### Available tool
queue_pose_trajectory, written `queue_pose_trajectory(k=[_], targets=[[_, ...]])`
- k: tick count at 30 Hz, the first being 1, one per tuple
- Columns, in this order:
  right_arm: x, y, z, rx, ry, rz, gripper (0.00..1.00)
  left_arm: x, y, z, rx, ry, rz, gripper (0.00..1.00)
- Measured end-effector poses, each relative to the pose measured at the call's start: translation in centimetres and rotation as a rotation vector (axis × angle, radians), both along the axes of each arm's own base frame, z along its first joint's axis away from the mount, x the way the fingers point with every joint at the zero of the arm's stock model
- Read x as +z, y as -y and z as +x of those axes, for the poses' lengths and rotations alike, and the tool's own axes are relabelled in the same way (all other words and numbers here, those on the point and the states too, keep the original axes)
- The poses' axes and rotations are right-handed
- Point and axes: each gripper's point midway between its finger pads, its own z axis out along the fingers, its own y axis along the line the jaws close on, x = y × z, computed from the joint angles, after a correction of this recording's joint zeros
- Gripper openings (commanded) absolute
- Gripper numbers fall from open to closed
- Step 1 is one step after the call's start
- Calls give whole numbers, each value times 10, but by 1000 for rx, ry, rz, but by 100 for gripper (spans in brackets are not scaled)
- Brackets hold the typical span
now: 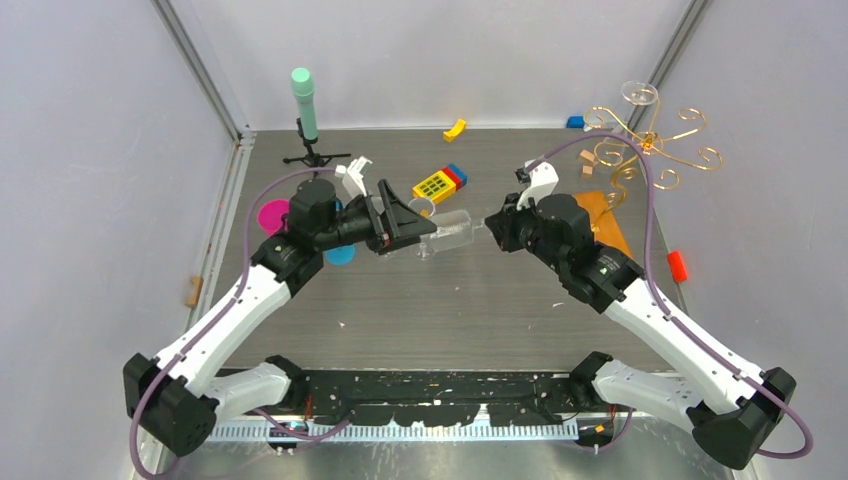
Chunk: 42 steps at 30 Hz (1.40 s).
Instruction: Take the wine glass off the wine glass rack
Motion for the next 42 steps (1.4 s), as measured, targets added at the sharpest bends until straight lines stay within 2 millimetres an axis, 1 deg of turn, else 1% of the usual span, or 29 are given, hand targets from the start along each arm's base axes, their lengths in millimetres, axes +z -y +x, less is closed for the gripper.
queue_pose_trajectory(k=[5, 8, 11, 16, 18, 19, 20, 21, 22, 24, 26, 28, 29, 31, 34, 39, 42], targets=[[-9, -6, -4, 13, -33, 40, 0, -19, 15, 12, 6, -74, 13, 70], [-15, -8, -7, 22, -48, 59, 0, -30, 23, 13, -1, -109, 28, 57], [-19, -10, -9, 31, -59, 72, 0, -34, 32, 13, -15, -129, 36, 40], [-24, -12, -12, 39, -78, 82, 0, -37, 37, 11, -24, -145, 39, 1], [-27, -12, -13, 37, -88, 85, 2, -34, 38, 10, -30, -139, 33, 0], [-29, -13, -13, 36, -94, 90, 5, -33, 38, 10, -30, -137, 32, 0], [-29, -13, -13, 34, -98, 93, 18, -33, 38, 10, -32, -132, 33, 0], [-29, -13, -13, 33, -99, 95, 25, -33, 38, 10, -34, -127, 36, 0], [-29, -13, -14, 32, -101, 98, 37, -33, 38, 10, -36, -120, 40, 0], [-29, -13, -13, 27, -103, 104, 51, -39, 36, 10, -37, -103, 69, 0], [-26, -10, -12, 13, -93, 104, 56, -54, 30, 6, -37, -114, 140, 0], [-26, -4, -11, -12, -87, 87, 57, -72, 19, 3, -30, -126, 243, 0], [-27, -2, -11, -24, -86, 80, 57, -77, 14, 1, -27, -126, 282, 0], [-30, 7, -10, -61, -90, 55, 58, -92, -3, -2, -18, -122, 411, 0], [-35, 20, -9, -120, -104, 13, 60, -103, -25, -5, -1, -113, 551, 0], [-47, 40, -6, -231, -152, -60, 60, -126, -76, -11, 60, -126, 831, 0], [-63, 46, -5, -280, -209, -113, 60, -141, -109, -12, 113, -182, 977, 0]])
